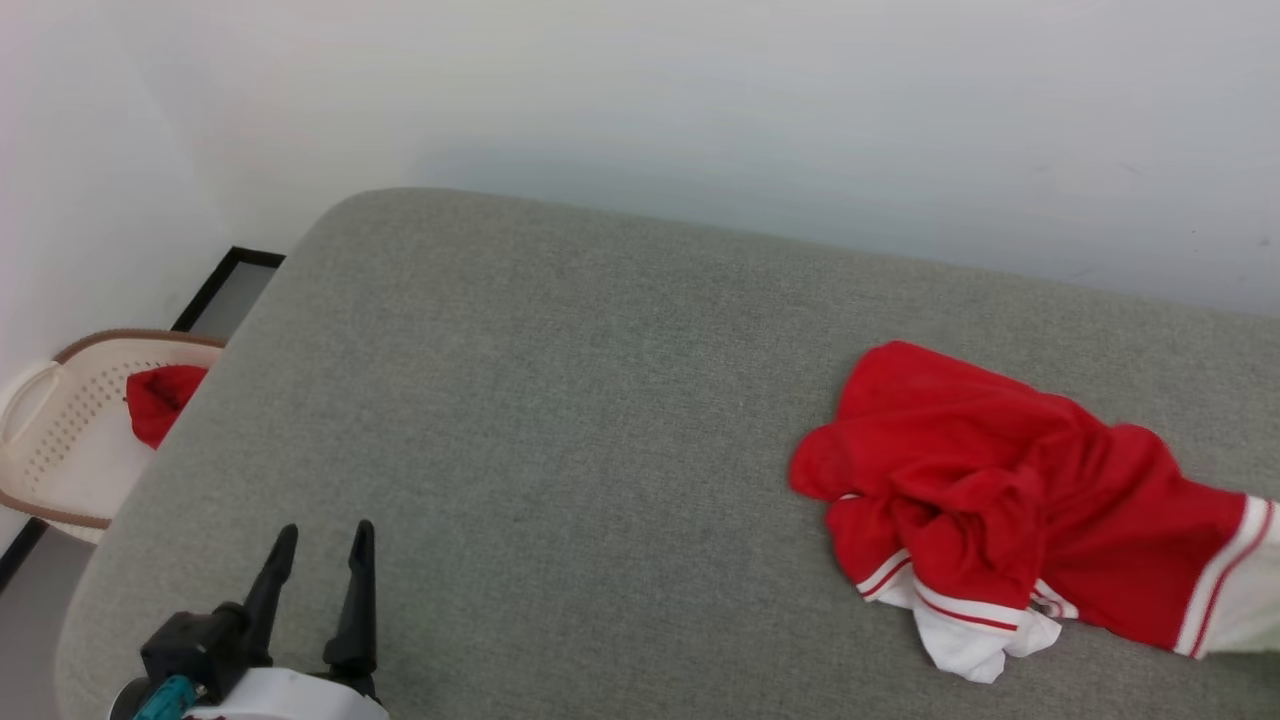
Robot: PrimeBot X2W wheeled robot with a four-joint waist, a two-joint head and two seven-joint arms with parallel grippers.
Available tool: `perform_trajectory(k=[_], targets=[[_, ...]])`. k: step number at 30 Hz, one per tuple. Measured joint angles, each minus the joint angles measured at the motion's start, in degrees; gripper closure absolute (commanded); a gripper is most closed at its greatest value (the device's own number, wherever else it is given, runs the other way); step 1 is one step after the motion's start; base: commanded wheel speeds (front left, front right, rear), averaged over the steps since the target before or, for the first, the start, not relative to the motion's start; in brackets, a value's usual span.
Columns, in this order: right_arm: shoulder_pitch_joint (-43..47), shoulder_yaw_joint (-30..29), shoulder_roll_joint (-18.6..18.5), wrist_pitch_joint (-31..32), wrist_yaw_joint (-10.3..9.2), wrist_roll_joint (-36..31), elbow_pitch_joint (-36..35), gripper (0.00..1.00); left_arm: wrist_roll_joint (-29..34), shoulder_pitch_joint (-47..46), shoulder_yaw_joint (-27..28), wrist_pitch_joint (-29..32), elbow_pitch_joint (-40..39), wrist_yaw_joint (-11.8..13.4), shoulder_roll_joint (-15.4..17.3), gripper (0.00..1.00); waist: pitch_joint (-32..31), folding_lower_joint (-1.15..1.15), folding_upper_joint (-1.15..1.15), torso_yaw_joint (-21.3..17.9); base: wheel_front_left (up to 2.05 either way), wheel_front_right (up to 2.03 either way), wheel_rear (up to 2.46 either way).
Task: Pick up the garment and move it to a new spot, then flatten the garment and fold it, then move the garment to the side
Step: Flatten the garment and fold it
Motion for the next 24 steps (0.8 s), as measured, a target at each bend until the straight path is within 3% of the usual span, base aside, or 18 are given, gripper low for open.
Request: perform_trajectory(k=[6,7,8,9,10,11,18,24], targets=[[0.7,-2.7,2.6,-0.7,0.0,-1.7,3.8,1.0,-0.1,-0.2,-0.7,0.0,0.3,0.0,0.5,0.0,0.5,0.0,0.0,0.1,0.0,0.0,0.0],[0.6,-2.8,3.1,-0.9,-0.01,-1.9,4.4,0.92,-0.1,-0.3,-0.9,0.0,0.4,0.0,0.6,0.0,0.6,0.0,0.0,0.1,0.0,0.0,0.0],[0.6,-2.9,3.4,-1.4,-0.01,-2.3,5.0,0.78,-0.2,-0.3,-0.9,0.0,0.5,0.0,0.6,0.0,0.6,0.0,0.0,0.0,0.0,0.0,0.0],[0.3,-3.1,3.7,-1.8,0.0,-2.3,5.5,0.53,-0.3,-0.4,-1.0,0.0,0.5,0.0,0.7,0.0,0.7,0.0,0.0,-0.1,0.0,0.0,0.0],[-0.1,-3.0,4.1,-2.3,0.0,-2.5,6.2,0.09,-0.5,-0.5,-1.3,0.0,0.6,0.0,0.8,0.0,0.7,0.0,0.0,-0.3,0.0,0.0,0.0],[-0.4,-2.9,4.4,-2.5,0.0,-2.8,6.9,0.0,-0.5,-0.6,-1.5,0.0,0.7,0.0,0.9,0.0,0.7,0.0,0.0,-0.4,0.0,0.0,0.0],[-3.6,-2.0,6.3,-3.6,-0.01,-2.8,9.5,0.0,-1.1,-1.0,-2.9,0.0,1.3,0.0,2.7,0.0,-0.1,0.0,0.0,-1.8,0.0,0.0,0.0],[-4.9,-0.3,6.8,-3.3,-0.01,-1.9,6.4,0.0,-2.1,-2.0,-4.8,3.0,-0.7,0.0,4.3,0.0,-0.9,0.0,0.0,-4.1,0.0,0.0,0.0]])
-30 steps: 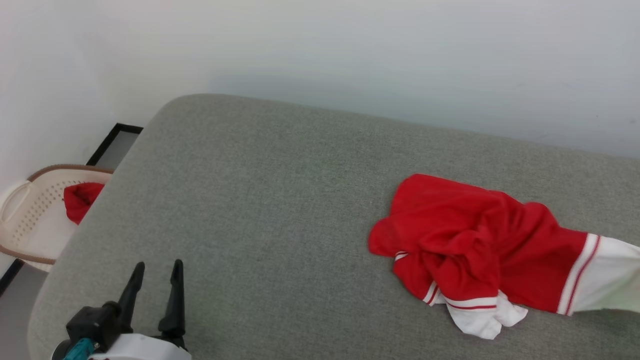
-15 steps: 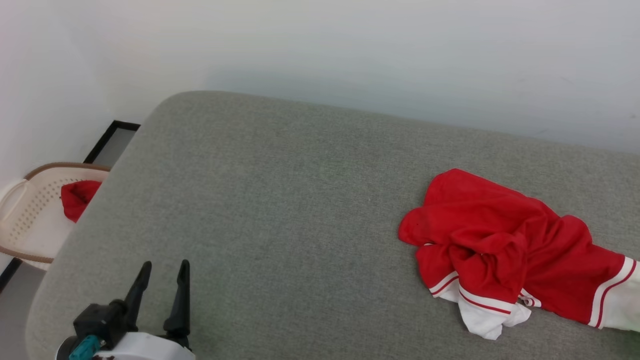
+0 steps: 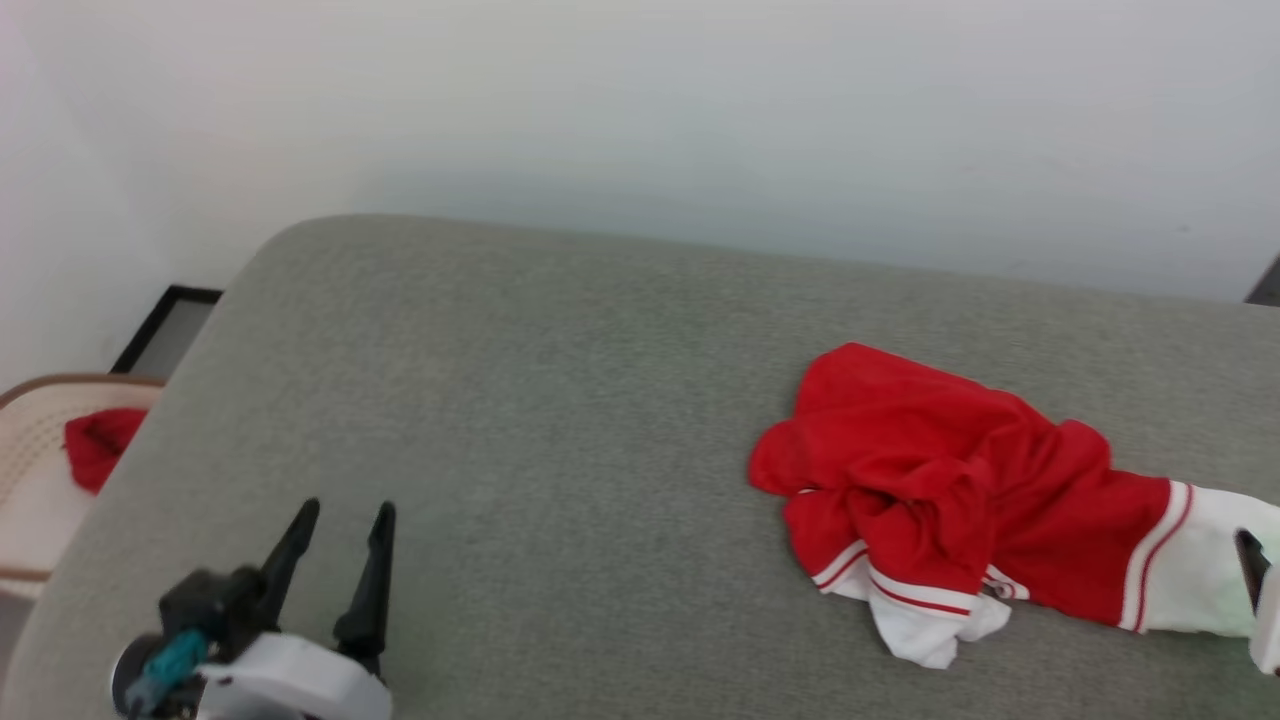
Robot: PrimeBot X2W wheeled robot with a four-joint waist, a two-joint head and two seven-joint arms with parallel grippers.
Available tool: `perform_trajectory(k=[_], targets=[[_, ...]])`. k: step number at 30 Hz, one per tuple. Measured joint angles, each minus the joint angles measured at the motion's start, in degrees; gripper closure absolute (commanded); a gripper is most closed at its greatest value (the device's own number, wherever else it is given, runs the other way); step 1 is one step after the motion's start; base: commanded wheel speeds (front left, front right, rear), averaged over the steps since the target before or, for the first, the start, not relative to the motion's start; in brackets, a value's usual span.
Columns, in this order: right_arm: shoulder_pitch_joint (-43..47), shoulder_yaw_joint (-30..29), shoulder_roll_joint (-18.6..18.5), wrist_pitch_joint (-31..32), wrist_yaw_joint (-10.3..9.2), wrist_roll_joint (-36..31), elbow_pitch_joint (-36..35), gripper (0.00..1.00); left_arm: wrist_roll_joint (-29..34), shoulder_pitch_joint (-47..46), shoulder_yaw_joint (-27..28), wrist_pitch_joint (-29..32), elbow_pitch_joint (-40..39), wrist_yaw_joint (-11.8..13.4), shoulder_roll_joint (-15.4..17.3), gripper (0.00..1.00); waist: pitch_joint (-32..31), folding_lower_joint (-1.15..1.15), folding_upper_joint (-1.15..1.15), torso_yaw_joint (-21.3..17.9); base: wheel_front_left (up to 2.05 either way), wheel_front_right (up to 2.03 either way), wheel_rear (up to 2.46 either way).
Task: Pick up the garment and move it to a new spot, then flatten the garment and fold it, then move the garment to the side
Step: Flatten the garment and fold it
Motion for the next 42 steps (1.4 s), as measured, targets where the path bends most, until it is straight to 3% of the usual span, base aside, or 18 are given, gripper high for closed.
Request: perform_trajectory(k=[9,18,25,34,42], targets=[[0.6,2.2,3.4,-6.1,0.0,1.1,-9.2,0.0,-5.4,-3.9,-5.7,12.3,-7.5,0.0,4.9,0.0,-0.5,0.0,0.0,-4.8,0.0,0.0,0.0],[3.2,3.3,8.0,-14.3,0.0,1.2,-17.3,0.0,-14.2,-8.7,-9.7,31.6,-16.5,0.0,6.9,0.0,0.0,0.0,0.0,-10.2,0.0,0.0,0.0],[4.1,3.5,10.9,-15.6,0.0,1.0,-20.5,0.0,-20.0,-12.5,-12.1,48.5,-19.8,2.8,8.1,0.0,0.7,0.0,0.0,-14.4,0.0,0.0,0.0],[5.2,2.2,12.6,-15.3,0.0,0.8,-23.6,0.0,-24.0,-17.1,-17.4,63.6,-21.1,6.3,6.6,0.0,1.7,0.0,0.0,-19.3,0.0,0.0,0.0],[5.4,1.8,13.7,-15.3,0.0,0.8,-25.0,0.0,-23.7,-18.8,-21.8,68.1,-18.5,6.6,4.9,0.0,3.2,0.0,0.0,-22.5,0.0,0.0,0.0]])
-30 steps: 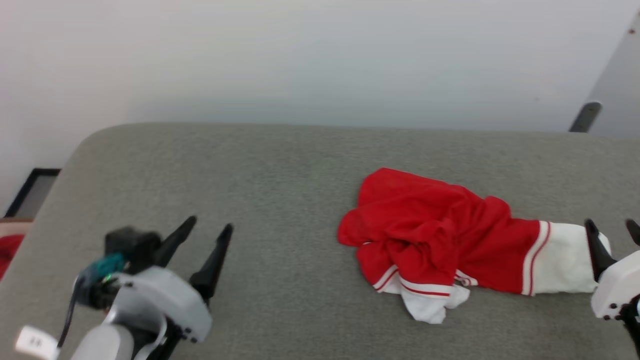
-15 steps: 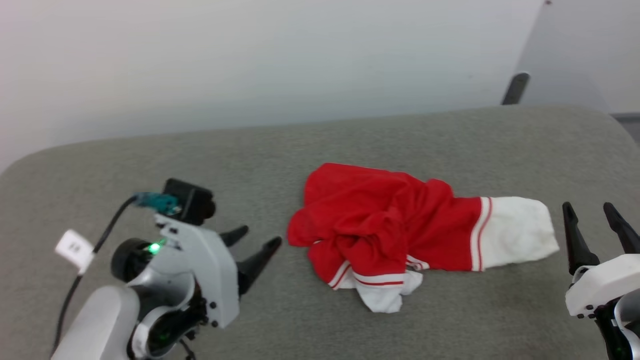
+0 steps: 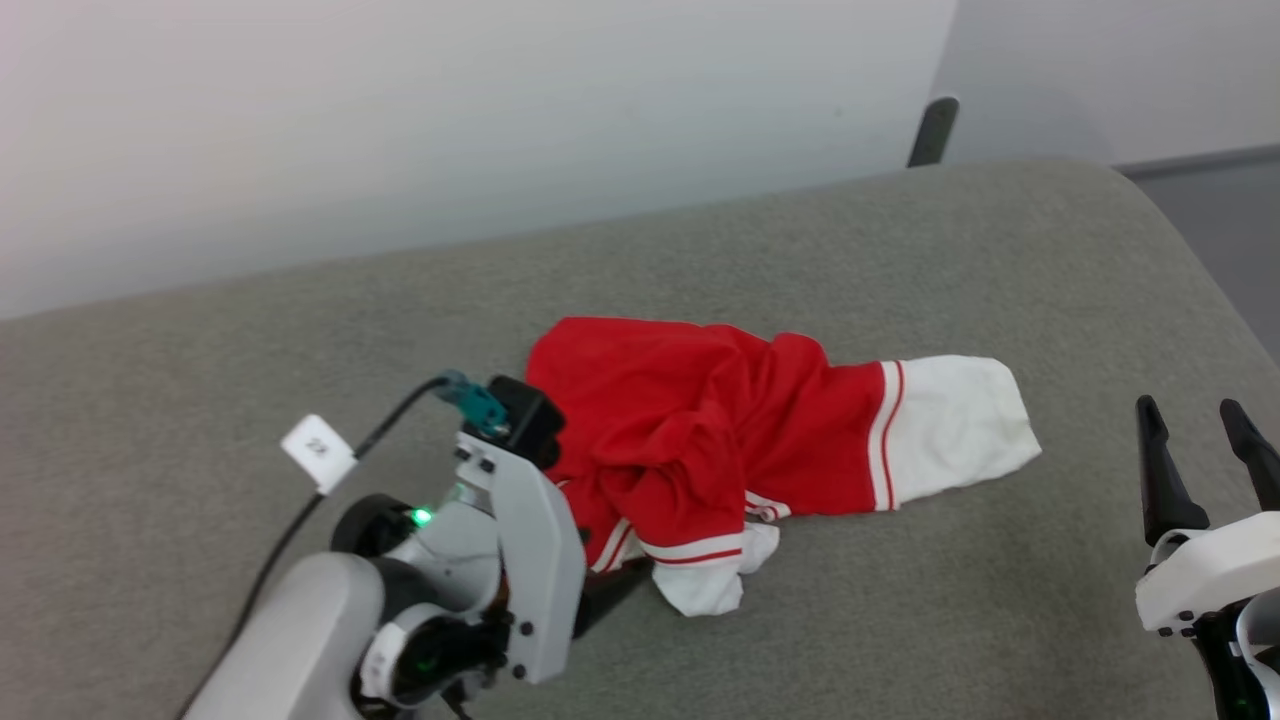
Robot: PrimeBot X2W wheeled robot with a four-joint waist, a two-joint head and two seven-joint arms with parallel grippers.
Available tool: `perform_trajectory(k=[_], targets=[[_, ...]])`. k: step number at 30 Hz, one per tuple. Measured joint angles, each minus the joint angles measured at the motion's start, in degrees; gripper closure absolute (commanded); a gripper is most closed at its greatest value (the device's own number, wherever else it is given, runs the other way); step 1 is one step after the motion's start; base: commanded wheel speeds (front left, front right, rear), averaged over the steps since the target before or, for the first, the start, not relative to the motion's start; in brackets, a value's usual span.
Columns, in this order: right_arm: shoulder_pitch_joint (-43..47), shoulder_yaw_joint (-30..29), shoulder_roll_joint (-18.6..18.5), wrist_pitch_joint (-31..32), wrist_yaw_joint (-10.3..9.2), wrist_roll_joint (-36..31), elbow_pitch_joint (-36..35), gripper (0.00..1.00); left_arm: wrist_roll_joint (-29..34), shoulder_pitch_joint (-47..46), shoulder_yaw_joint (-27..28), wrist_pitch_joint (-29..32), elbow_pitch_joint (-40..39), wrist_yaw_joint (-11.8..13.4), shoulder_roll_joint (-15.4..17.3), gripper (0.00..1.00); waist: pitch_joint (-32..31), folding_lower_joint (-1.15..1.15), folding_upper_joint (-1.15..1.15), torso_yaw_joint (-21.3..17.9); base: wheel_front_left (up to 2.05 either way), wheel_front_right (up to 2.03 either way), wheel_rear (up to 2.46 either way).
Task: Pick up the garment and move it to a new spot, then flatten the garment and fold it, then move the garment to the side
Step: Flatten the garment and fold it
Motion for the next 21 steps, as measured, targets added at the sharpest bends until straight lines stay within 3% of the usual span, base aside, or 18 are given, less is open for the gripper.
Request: perform_trajectory(k=[21], targets=[[-3.1,2.0,0.9,-3.2,0.0,1.3,3.5,0.0,2.0,-2.0,-2.7,-2.7,12.2,-0.6,-2.1,0.0,7.2,0.0,0.0,-6.9,0.0,0.0,0.0]])
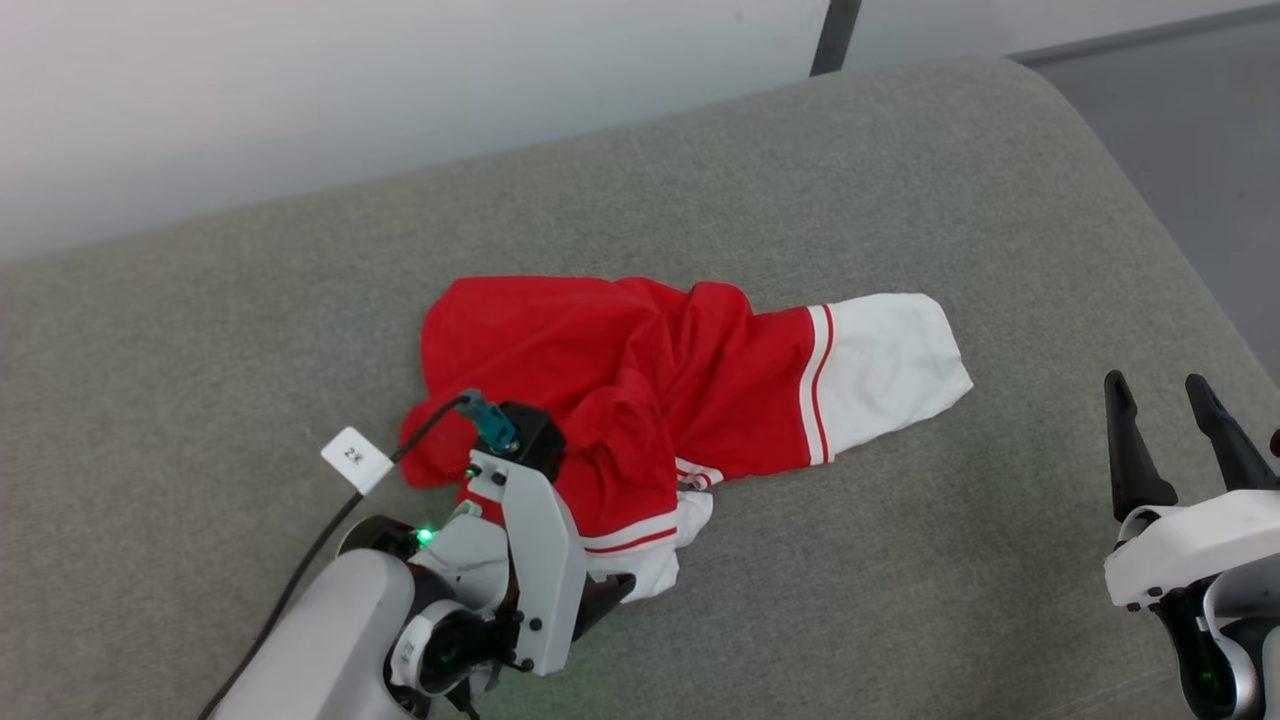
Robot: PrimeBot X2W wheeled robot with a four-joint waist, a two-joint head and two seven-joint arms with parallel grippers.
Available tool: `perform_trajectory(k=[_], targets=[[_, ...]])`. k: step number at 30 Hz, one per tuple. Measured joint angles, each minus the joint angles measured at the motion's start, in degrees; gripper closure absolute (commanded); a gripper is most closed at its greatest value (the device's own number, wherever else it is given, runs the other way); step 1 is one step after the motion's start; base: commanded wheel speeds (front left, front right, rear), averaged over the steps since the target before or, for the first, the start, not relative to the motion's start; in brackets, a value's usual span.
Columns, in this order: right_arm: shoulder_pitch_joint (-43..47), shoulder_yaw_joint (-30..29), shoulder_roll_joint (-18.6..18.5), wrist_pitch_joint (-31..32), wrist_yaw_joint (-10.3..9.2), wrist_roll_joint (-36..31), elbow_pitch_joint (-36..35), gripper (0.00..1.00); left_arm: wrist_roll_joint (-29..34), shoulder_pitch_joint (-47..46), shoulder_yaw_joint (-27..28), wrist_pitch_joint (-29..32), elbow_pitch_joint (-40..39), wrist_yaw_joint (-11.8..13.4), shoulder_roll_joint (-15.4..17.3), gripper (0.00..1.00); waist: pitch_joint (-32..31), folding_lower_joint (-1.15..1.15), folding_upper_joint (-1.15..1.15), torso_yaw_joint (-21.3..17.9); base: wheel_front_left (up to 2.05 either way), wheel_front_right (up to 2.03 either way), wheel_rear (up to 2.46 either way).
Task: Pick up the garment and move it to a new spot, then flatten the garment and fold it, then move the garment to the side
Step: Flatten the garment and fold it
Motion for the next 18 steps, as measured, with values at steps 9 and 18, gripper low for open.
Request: perform_trajectory(k=[9,18], targets=[[-1.2,0.4,-0.1,-0.9,0.0,0.2,1.7,0.0,0.3,-0.9,0.2,-3.4,5.6,-0.5,-0.9,0.1,1.2,0.0,0.0,-0.4,0.0,0.0,0.0],[-1.8,0.6,-0.7,-1.0,0.0,0.2,2.1,0.0,-1.1,-2.1,0.7,-3.6,9.1,-1.4,-1.5,1.0,0.8,0.0,0.0,0.8,0.0,0.0,0.0]])
